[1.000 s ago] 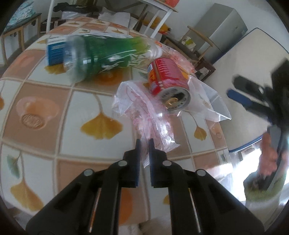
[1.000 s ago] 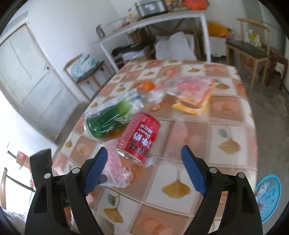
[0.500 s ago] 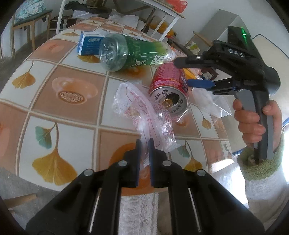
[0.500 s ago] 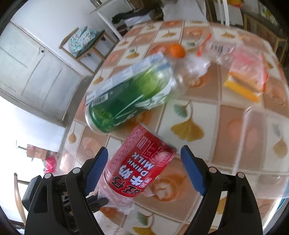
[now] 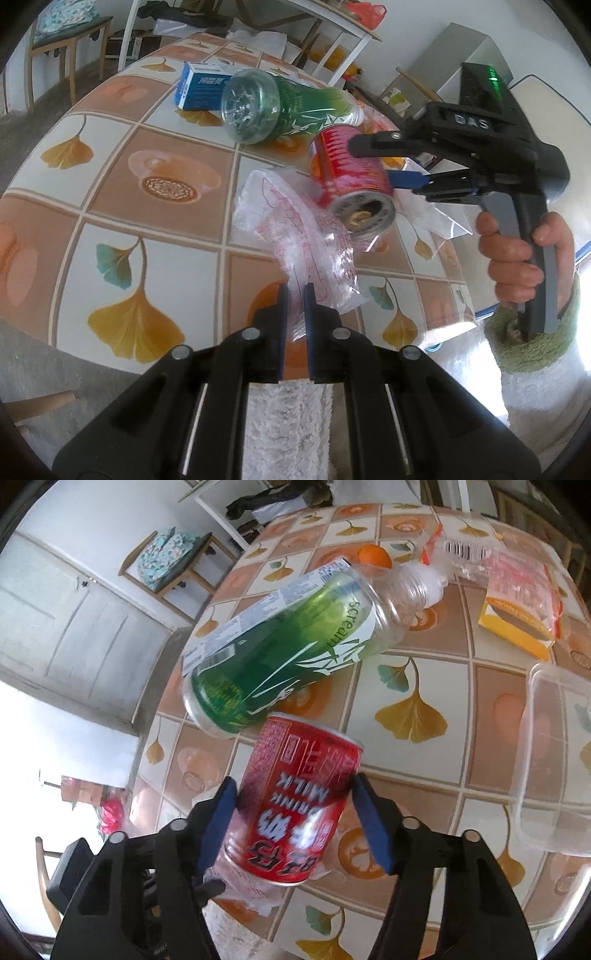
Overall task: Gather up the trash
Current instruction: 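Grasp the clear plastic bag with the left tool while the right tool grasps the red DRINK MILK can, then lift the red can with the right tool while the left tool lifts the plastic bag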
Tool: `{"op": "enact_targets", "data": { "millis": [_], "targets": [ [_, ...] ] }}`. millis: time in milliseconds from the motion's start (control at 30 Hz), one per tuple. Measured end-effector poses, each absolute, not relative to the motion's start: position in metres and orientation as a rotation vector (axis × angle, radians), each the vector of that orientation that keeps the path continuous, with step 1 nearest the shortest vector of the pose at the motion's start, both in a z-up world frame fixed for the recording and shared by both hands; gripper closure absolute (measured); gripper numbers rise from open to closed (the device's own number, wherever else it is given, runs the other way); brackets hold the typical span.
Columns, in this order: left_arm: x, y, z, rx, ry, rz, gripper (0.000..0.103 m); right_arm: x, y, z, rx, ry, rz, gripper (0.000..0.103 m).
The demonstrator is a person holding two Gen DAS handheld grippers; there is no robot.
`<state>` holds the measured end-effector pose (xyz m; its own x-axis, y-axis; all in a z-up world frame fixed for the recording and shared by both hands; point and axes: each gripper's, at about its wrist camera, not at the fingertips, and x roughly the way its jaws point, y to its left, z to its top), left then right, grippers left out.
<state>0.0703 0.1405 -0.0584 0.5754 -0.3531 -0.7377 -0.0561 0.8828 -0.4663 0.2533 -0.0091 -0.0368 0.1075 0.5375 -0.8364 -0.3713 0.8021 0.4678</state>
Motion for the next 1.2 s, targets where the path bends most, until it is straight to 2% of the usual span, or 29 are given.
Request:
{"op": "enact_targets", "data": {
  "millis": [133, 233, 300, 367, 467, 633, 733, 1000, 1133, 1200],
  "targets": [
    [0.07, 0.145, -0.058, -0.48, 0.965, -0.171, 0.094, 0.248, -0.019, -0.03, 0.129, 1.306, 0.692, 0.053],
    [0.07, 0.147, -0.058, -0.487, 0.967, -0.169, 0.091, 0.243, -0.024, -0.029, 0.115, 1.315, 0.694, 0.053],
    [0.07, 0.151, -0.055, -0.501, 0.955, -0.169, 0.084, 0.242, -0.024, -0.029, 0.113, 1.324, 0.694, 0.053],
    [0.073, 0.153, -0.05, -0.513, 0.944, -0.161, 0.071, 0.241, -0.025, -0.03, 0.113, 1.324, 0.694, 0.052],
    [0.081, 0.154, -0.044, -0.531, 0.928, -0.166, 0.063, 0.244, -0.021, -0.034, 0.124, 1.342, 0.697, 0.046],
    [0.103, 0.15, -0.047, -0.528, 0.947, -0.158, 0.064, 0.251, -0.015, -0.046, 0.15, 1.393, 0.713, 0.034],
    [0.111, 0.15, -0.052, -0.534, 0.967, -0.158, 0.064, 0.255, -0.012, -0.053, 0.172, 1.429, 0.731, 0.032],
    [0.11, 0.148, -0.052, -0.547, 1.0, -0.171, 0.063, 0.258, -0.005, -0.074, 0.21, 1.492, 0.747, 0.031],
    [0.102, 0.15, -0.051, -0.539, 1.011, -0.15, 0.057, 0.255, -0.006, -0.078, 0.228, 1.478, 0.758, 0.039],
    [0.095, 0.152, -0.05, -0.52, 1.014, -0.13, 0.054, 0.252, -0.007, -0.078, 0.231, 1.467, 0.755, 0.039]
  ]
}}
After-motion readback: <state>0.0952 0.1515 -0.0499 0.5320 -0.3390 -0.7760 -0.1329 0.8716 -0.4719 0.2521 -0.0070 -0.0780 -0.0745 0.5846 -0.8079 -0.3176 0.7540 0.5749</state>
